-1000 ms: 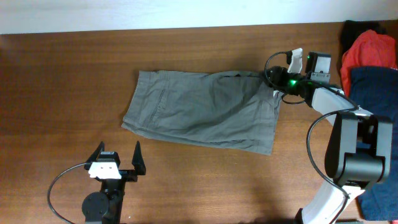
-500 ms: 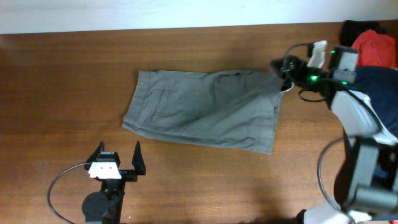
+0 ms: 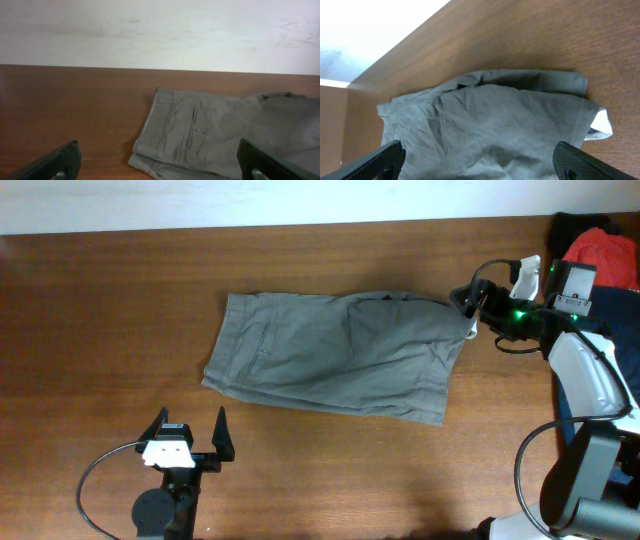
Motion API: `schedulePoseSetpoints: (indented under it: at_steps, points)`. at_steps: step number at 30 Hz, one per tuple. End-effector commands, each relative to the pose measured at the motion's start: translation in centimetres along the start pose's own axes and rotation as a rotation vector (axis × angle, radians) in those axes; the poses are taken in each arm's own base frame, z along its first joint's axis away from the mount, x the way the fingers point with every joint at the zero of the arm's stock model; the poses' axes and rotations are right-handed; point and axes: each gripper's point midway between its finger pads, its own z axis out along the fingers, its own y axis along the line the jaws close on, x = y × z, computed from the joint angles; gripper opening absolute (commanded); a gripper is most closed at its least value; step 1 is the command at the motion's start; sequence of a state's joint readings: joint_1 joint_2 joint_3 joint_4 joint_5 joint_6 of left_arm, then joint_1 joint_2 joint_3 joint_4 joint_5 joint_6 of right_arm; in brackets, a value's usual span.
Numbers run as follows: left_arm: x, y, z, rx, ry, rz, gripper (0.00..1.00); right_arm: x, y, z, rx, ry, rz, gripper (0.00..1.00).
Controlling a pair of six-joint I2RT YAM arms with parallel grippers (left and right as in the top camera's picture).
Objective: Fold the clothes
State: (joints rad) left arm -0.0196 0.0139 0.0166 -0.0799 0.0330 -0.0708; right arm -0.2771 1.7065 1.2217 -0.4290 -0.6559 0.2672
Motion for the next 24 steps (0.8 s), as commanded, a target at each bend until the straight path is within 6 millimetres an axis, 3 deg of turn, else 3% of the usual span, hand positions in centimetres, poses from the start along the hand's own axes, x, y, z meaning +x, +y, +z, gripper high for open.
schedulePoseSetpoints:
  at_steps: [1,4,9,12,19,21,22,23,24]
  points:
    - [0.2,0.0,0.0,0.0,0.0,0.016,0.99,0.3,-0.2,0.3,0.041,0.01,-0.031,0.99]
    - [0.2,0.0,0.0,0.0,0.0,0.016,0.99,0.4,0.2,0.4,0.024,0.017,-0.034,0.99]
    - [0.2,0.0,0.0,0.0,-0.001,0.016,0.99,1.6,3.4,1.3,-0.086,0.063,-0.072,0.99]
    - [0.2,0.0,0.0,0.0,-0.001,0.016,0.99,3.3,5.1,2.9,-0.084,0.109,-0.135,0.99]
    - [0.2,0.0,0.0,0.0,0.0,0.016,0.99,8.5,3.8,7.0,0.171,0.232,-0.013,0.99]
    - [0.2,0.0,0.0,0.0,-0.001,0.016,0.99,9.8,4.5,7.8,0.163,0.267,0.001,0.92]
    - [0.2,0.0,0.0,0.0,0.0,0.016,0.99,10.4,5.0,8.1,0.158,0.282,-0.01,0.84]
    - [0.2,0.0,0.0,0.0,0.0,0.016,0.99,10.9,5.4,8.3,0.158,0.297,-0.019,0.7]
    - [0.2,0.0,0.0,0.0,-0.001,0.016,0.99,12.1,5.7,8.3,0.173,0.33,-0.027,0.48]
